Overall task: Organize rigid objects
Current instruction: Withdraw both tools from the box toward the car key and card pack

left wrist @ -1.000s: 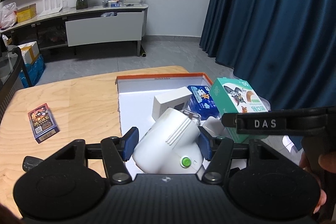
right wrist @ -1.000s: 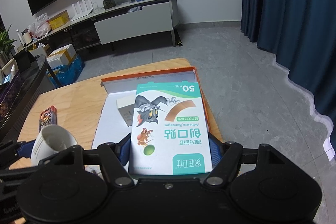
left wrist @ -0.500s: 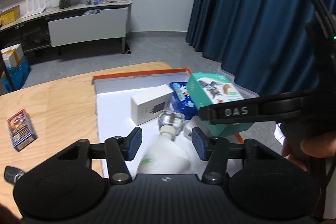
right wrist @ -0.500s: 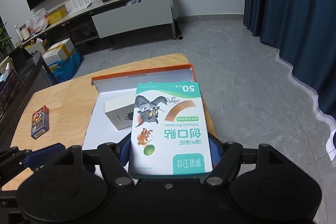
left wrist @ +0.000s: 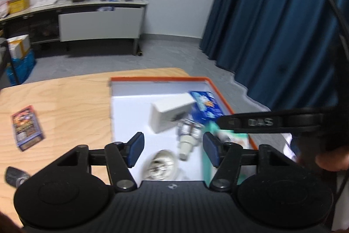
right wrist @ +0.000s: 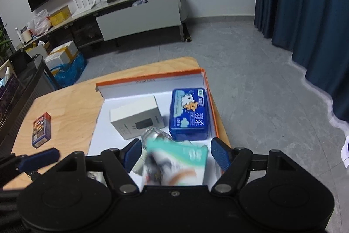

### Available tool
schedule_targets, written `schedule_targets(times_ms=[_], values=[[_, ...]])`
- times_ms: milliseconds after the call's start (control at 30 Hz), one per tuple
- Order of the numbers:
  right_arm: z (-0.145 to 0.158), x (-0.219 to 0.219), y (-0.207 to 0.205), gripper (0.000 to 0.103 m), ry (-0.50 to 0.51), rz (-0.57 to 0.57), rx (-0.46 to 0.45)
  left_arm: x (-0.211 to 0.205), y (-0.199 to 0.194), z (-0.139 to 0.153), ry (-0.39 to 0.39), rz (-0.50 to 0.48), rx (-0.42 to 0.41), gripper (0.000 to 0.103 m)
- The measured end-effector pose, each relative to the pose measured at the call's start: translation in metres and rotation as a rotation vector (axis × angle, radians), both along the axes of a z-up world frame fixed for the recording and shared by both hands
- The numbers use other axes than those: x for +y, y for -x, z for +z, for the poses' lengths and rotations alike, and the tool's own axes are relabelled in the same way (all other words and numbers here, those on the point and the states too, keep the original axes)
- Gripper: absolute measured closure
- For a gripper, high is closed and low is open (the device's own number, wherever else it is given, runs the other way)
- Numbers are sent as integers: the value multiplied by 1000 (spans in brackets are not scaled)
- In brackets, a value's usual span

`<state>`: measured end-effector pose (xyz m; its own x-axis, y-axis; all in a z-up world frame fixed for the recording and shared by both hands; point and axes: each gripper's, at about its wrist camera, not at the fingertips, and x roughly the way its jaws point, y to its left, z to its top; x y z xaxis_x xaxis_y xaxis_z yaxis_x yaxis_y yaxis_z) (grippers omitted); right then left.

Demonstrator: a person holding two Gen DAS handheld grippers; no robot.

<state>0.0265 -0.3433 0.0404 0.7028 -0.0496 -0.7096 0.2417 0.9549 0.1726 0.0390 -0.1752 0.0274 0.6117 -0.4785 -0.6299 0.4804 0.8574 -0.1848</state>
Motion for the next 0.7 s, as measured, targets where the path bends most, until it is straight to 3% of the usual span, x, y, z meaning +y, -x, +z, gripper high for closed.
schedule_targets(times_ms=[267, 567, 700], values=[[21, 33, 13, 18, 2, 66, -60, 59, 4, 14, -32, 152, -40, 26], [12, 95, 17, 18, -2, 191, -40, 144, 10, 1, -84, 369, 14, 21], [9, 114, 17, 18, 1, 237, -33, 164, 9, -5, -85, 409, 54, 20]])
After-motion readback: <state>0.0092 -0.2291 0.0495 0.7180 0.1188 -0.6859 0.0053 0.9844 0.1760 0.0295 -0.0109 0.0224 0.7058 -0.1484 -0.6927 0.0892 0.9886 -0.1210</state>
